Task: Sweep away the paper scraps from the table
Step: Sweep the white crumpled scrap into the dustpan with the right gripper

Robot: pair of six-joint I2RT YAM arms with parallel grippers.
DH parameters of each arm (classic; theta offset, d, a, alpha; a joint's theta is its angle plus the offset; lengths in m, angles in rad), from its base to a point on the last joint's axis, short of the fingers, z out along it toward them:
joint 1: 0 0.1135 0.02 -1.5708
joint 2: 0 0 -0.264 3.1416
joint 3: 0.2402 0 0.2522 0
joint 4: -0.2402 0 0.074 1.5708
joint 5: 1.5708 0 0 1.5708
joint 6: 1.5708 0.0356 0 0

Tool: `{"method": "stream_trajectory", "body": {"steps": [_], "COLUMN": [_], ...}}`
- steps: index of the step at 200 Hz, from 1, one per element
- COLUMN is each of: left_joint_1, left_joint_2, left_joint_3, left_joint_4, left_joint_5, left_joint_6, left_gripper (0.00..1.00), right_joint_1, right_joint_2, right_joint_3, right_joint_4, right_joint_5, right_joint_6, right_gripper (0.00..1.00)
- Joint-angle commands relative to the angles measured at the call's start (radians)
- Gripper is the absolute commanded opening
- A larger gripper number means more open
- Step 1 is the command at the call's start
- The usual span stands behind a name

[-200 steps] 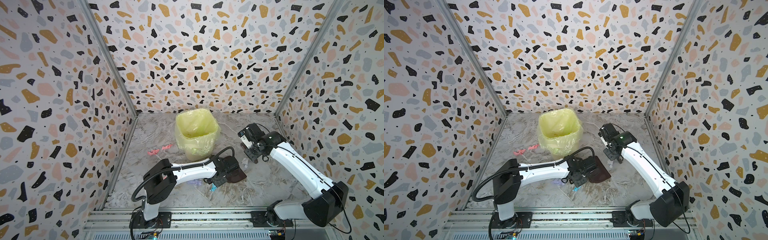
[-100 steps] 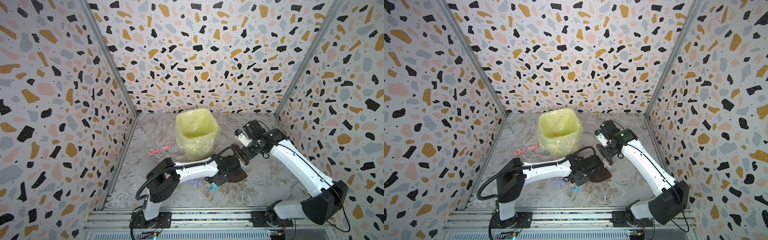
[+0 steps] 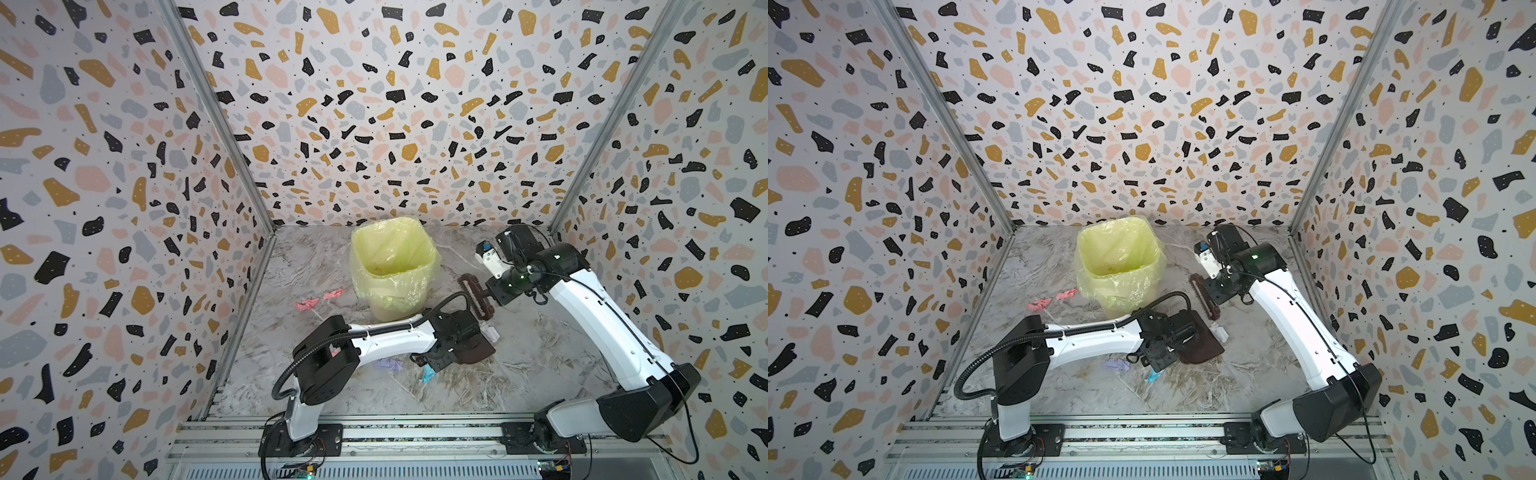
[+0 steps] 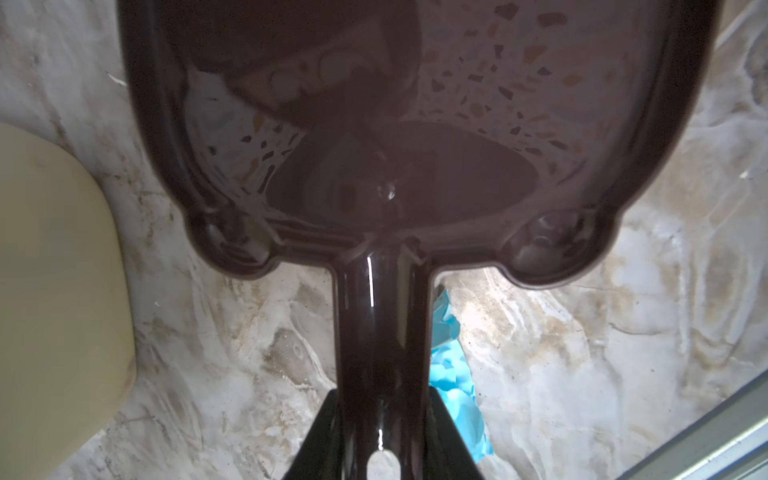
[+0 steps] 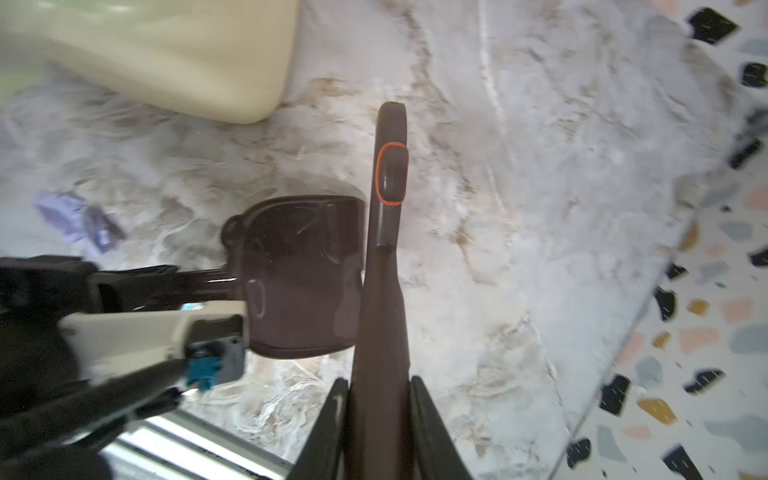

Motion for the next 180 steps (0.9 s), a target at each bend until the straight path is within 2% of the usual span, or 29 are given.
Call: {"method": "stream_trajectory", "body": {"steps": [1,34,49,135,160,180], "left_joint_1": [0.006,0.007,0.007,0.007,0.007,0.006], "left_joint_2": [-0.013,-0.008,-0.006,0.013,0.013,0.010], "left_joint_3": [-0.014,-0.007,-0.001,0.022,0.018,0.012], "left_joint_4": [0.002,0.004,-0.002,-0.003,-0.001,0.005], "left_joint_5": [0.007,0.012,0.014,0.012,0.012,0.012], "left_joint_6": [0.003,0.002,0.002,-0.004,-0.008,-0.013], "left_gripper": [0.00,0.00,0.00,0.00,0.00,0.00], "right_joint_1": [-0.019,-0.024,-0.021,0.060,0.054,0.053], "right_joint_2": [-0.055,-0.056,-0.064,-0.034,-0.009,0.005], "right_joint_3": [-0.065,-0.239,-0.255,-0.142,-0.065,-0.026], "right_joint_4": [-0.022,0.004,0.018,-0.002,-0.007,-0.019], "right_joint_5": [0.181,0.218,0.161,-0.139,-0.278,-0.294], "right_joint_6": [0.003,-0.003,-0.022,-0.120,-0.111,-0.089], "right_gripper": [0.00,0.00,0.00,0.00,0.00,0.00]}}
